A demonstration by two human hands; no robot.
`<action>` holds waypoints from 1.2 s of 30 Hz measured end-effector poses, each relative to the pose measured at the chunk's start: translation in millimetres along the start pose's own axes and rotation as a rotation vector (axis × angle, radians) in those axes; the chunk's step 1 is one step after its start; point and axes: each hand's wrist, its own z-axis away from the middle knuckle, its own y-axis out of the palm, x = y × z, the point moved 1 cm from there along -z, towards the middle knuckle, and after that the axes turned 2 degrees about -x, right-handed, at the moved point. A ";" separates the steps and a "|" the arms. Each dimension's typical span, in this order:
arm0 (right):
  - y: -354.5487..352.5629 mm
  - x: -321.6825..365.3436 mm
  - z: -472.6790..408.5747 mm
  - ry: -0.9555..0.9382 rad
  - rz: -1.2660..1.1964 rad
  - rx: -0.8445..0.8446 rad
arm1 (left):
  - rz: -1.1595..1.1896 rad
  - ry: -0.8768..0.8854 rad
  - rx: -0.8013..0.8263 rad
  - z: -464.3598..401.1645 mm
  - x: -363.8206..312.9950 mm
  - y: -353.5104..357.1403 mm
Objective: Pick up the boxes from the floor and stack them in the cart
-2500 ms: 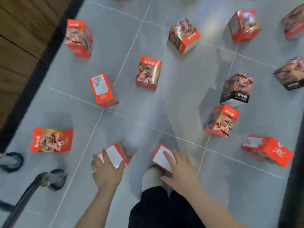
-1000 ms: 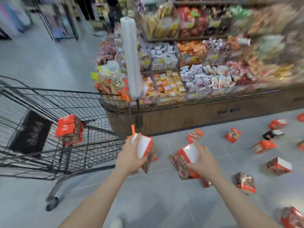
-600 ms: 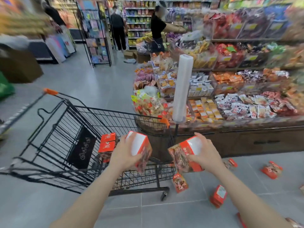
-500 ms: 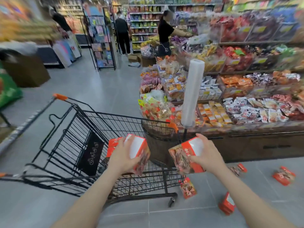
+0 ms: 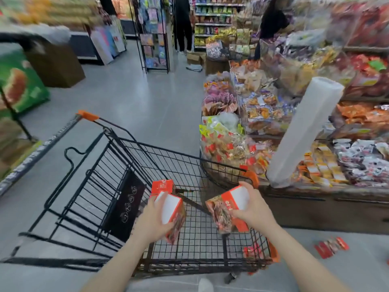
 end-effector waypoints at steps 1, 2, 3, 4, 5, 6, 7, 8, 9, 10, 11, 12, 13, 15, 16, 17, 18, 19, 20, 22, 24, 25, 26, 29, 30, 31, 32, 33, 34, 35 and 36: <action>4.8 -1.9 -17.3 0.007 0.002 0.022 | 0.013 -0.032 0.026 -7.7 4.4 7.8; 9.7 -3.9 -34.0 0.013 0.004 0.044 | 0.024 -0.065 0.047 -15.3 9.1 15.3; 15.0 -6.3 -49.4 0.017 0.005 0.067 | 0.031 -0.096 0.069 -22.4 14.4 23.5; 20.7 -8.2 -63.3 0.016 -0.001 0.085 | 0.030 -0.120 0.093 -28.2 19.9 31.6; 26.2 -10.2 -75.8 0.014 -0.014 0.097 | 0.023 -0.133 0.117 -33.6 25.7 39.6; 31.5 -12.0 -87.4 0.012 -0.027 0.107 | 0.015 -0.142 0.145 -38.5 31.7 47.8; 37.2 -14.6 -98.9 0.018 -0.030 0.120 | 0.000 -0.149 0.172 -42.8 38.0 55.6; 44.0 -16.9 -108.7 0.027 -0.025 0.137 | -0.025 -0.151 0.194 -46.7 42.6 61.2; 50.0 -18.7 -114.5 0.038 -0.021 0.152 | -0.065 -0.147 0.213 -49.3 46.1 65.4; 56.9 -20.6 -119.4 0.044 -0.021 0.167 | -0.103 -0.142 0.230 -52.4 49.3 70.0; 66.3 -23.0 -125.8 0.054 -0.030 0.183 | -0.124 -0.145 0.250 -56.9 55.5 77.1; 75.9 -25.2 -131.2 0.065 -0.038 0.194 | -0.133 -0.142 0.266 -62.4 61.4 83.9; 84.2 -26.5 -135.0 0.076 -0.041 0.202 | -0.133 -0.138 0.287 -67.1 68.2 91.4; 100.3 -27.8 -138.8 0.102 -0.044 0.220 | -0.125 -0.108 0.321 -75.3 85.7 108.6; 107.6 -28.8 -139.7 0.117 -0.056 0.224 | -0.128 -0.077 0.335 -79.1 94.2 116.6; 114.2 -30.6 -140.1 0.130 -0.076 0.227 | -0.132 -0.043 0.347 -82.7 102.0 124.3; 119.6 -31.5 -140.7 0.136 -0.104 0.222 | -0.124 -0.018 0.363 -86.9 108.2 130.6; 124.7 -31.5 -141.0 0.137 -0.139 0.215 | -0.109 -0.007 0.381 -90.4 113.5 134.0; 129.1 -30.8 -140.9 0.135 -0.165 0.212 | -0.092 -0.007 0.393 -93.8 118.5 136.1; 132.9 -27.5 -140.8 0.130 -0.175 0.222 | -0.044 -0.041 0.395 -102.1 123.1 135.3; 132.0 -20.7 -140.5 0.141 -0.189 0.231 | 0.050 -0.046 0.369 -113.9 120.6 129.2; 130.6 -16.8 -140.7 0.155 -0.214 0.240 | 0.111 -0.047 0.361 -122.1 115.2 123.5; 128.3 -12.7 -140.9 0.169 -0.249 0.251 | 0.177 -0.047 0.348 -131.4 107.6 116.7; 118.1 1.1 -141.2 0.178 -0.377 0.276 | 0.397 -0.109 0.455 -157.9 82.7 99.2; 114.7 5.9 -142.1 0.168 -0.421 0.273 | 0.454 -0.126 0.507 -164.9 75.9 96.2; 111.5 10.4 -143.0 0.160 -0.458 0.267 | 0.494 -0.152 0.576 -171.0 71.8 95.6; 108.5 14.2 -143.9 0.154 -0.490 0.260 | 0.536 -0.175 0.647 -175.9 66.2 92.9; 106.8 16.6 -144.9 0.147 -0.523 0.251 | 0.589 -0.214 0.723 -179.8 63.8 93.5; 105.9 17.8 -145.3 0.145 -0.553 0.241 | 0.654 -0.235 0.791 -182.8 60.3 92.9; 104.7 18.3 -145.1 0.152 -0.581 0.231 | 0.719 -0.254 0.840 -184.4 56.4 91.3; 103.5 17.8 -144.6 0.165 -0.599 0.222 | 0.780 -0.278 0.878 -185.1 51.3 88.4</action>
